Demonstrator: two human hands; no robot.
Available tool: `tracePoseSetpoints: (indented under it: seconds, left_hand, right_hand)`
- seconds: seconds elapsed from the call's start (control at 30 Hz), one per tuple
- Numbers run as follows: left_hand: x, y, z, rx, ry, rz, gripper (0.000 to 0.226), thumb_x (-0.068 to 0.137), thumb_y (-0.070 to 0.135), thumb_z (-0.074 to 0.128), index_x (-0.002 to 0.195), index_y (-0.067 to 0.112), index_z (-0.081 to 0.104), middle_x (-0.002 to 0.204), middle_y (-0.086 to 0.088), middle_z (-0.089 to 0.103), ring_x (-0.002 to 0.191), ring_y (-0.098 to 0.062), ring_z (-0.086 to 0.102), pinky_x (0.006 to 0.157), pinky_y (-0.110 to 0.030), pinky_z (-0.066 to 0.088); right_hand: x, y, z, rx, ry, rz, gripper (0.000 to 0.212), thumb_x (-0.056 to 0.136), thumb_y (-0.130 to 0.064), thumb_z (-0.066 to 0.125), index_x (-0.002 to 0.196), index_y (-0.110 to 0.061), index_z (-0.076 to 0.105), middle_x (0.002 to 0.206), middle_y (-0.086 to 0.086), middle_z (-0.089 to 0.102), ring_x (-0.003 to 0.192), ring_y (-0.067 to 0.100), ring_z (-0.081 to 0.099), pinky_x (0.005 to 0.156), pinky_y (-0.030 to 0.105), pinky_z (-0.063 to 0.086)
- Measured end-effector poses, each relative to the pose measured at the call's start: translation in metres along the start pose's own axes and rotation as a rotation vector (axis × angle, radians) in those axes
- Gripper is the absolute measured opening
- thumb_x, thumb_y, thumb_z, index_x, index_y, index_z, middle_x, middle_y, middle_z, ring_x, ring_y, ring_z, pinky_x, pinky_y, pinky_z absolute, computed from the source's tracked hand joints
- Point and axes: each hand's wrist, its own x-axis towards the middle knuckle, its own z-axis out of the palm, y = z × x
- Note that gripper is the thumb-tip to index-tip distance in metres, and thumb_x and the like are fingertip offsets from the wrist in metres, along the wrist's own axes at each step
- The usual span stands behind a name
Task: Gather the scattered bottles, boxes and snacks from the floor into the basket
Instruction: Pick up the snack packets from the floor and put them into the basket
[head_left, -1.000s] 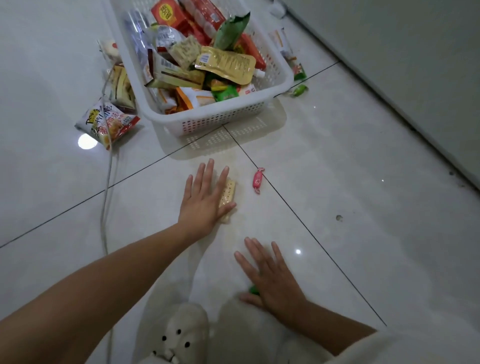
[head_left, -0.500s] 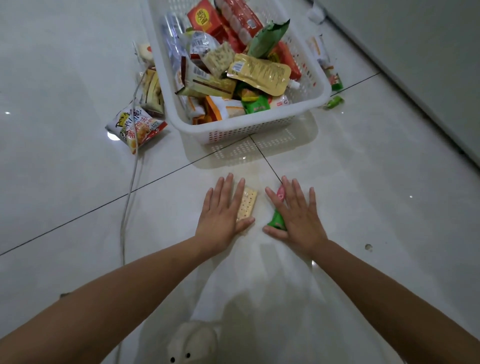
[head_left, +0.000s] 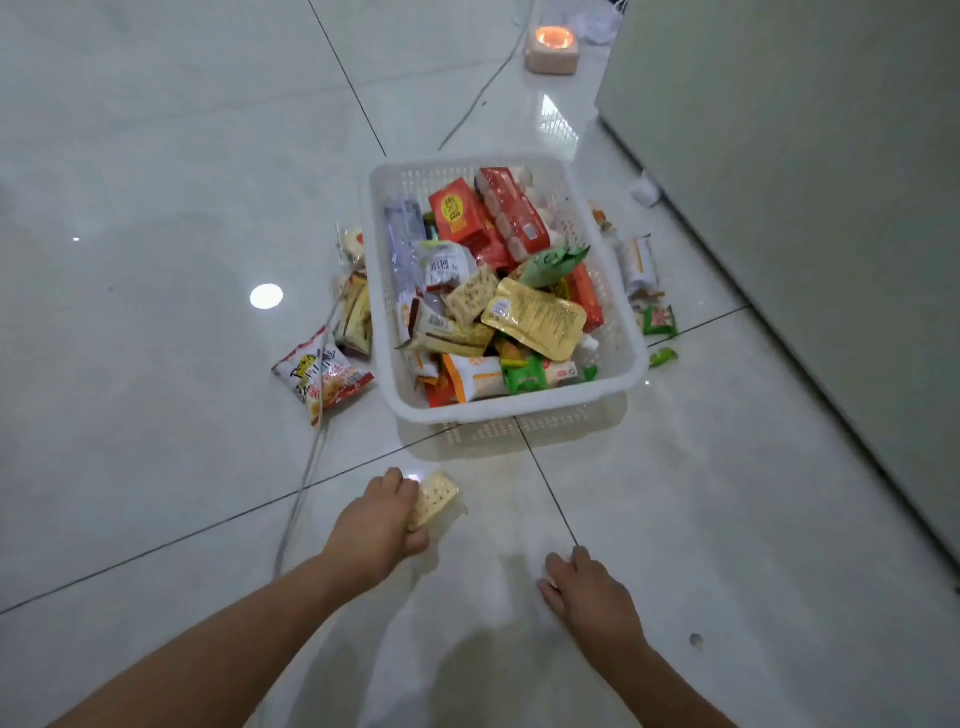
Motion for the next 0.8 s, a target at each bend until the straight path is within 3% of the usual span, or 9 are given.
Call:
tracePoseSetpoints:
  seconds: [0.13,0.2,0.27,0.4,0.47,0.57,0.67,0.8]
  left_hand:
    - [-0.055,0.018,-0.092,0.048,-0.089,0.065,0.041,0.086,0.039,0.052,0.118,0.015,0.048,0.117,-0.004,0.044,0.105,-0.02,0.045,0.071,-0.027,0.037]
    - [-0.082,0.034,-0.153,0.048,-0.078,0.041,0.04,0.085,0.037,0.052,0.117,0.014,0.047,0.115,-0.004,0.043,0.105,-0.019,0.045,0.068,-0.027,0.035]
    - [-0.107,0.053,-0.219,0.021,-0.04,0.018,0.041,0.085,0.036,0.052,0.119,0.014,0.047,0.116,-0.004,0.043,0.107,-0.021,0.045,0.069,-0.028,0.036]
    - [-0.157,0.087,-0.359,0.069,0.021,0.049,0.051,0.085,0.034,0.053,0.13,0.012,0.042,0.125,-0.008,0.042,0.114,-0.026,0.043,0.081,-0.035,0.04]
    - [-0.184,0.103,-0.426,0.105,0.032,0.07,0.053,0.086,0.034,0.052,0.134,0.014,0.039,0.129,-0.008,0.041,0.117,-0.026,0.041,0.085,-0.037,0.041]
    - [-0.211,0.122,-0.523,0.129,0.074,0.106,0.054,0.092,0.039,0.05,0.138,0.014,0.036,0.136,-0.009,0.037,0.124,-0.027,0.038,0.091,-0.038,0.041]
    - [-0.222,0.131,-0.605,0.155,0.125,0.132,0.053,0.091,0.037,0.052,0.136,0.013,0.037,0.137,-0.011,0.037,0.126,-0.027,0.037,0.092,-0.038,0.042]
    - [-0.216,0.128,-0.678,0.216,0.147,0.158,0.053,0.089,0.034,0.057,0.134,0.013,0.038,0.131,-0.01,0.038,0.12,-0.028,0.037,0.088,-0.039,0.043]
  right_hand:
    - [-0.066,-0.001,-0.088,0.174,0.01,0.235,0.024,0.097,-0.046,0.035,0.103,-0.026,0.047,0.093,-0.002,0.038,0.082,0.02,0.057,0.067,0.031,0.04]
    - [-0.1,-0.007,-0.142,0.268,0.054,0.34,0.015,0.096,-0.044,0.042,0.091,-0.031,0.037,0.088,-0.001,0.039,0.065,0.019,0.05,0.067,0.032,0.043]
    - [-0.131,-0.014,-0.205,0.296,0.186,0.373,0.027,0.091,-0.038,0.055,0.089,-0.03,0.029,0.081,0.002,0.038,0.052,0.018,0.037,0.061,0.034,0.043]
    - [-0.184,-0.041,-0.355,0.29,0.2,0.401,0.033,0.09,-0.031,0.059,0.091,-0.03,0.026,0.079,0.002,0.038,0.057,0.028,0.048,0.061,0.036,0.046]
    - [-0.206,-0.056,-0.424,0.332,0.289,0.425,0.035,0.086,-0.022,0.066,0.085,-0.027,0.031,0.076,0.0,0.039,0.053,0.026,0.049,0.054,0.036,0.046]
    - [-0.232,-0.078,-0.522,0.357,0.337,0.465,0.031,0.095,-0.026,0.051,0.072,-0.03,0.03,0.08,-0.003,0.039,0.062,0.026,0.053,0.06,0.034,0.045]
    - [-0.259,-0.084,-0.576,0.459,0.408,0.525,0.022,0.095,-0.029,0.047,0.076,-0.026,0.038,0.079,0.005,0.05,0.059,0.019,0.051,0.053,0.028,0.036]
    - [-0.292,-0.055,-0.57,0.523,0.444,0.728,0.039,0.087,-0.022,0.062,0.06,-0.026,0.033,0.058,0.011,0.047,0.045,0.016,0.046,0.047,0.03,0.035]
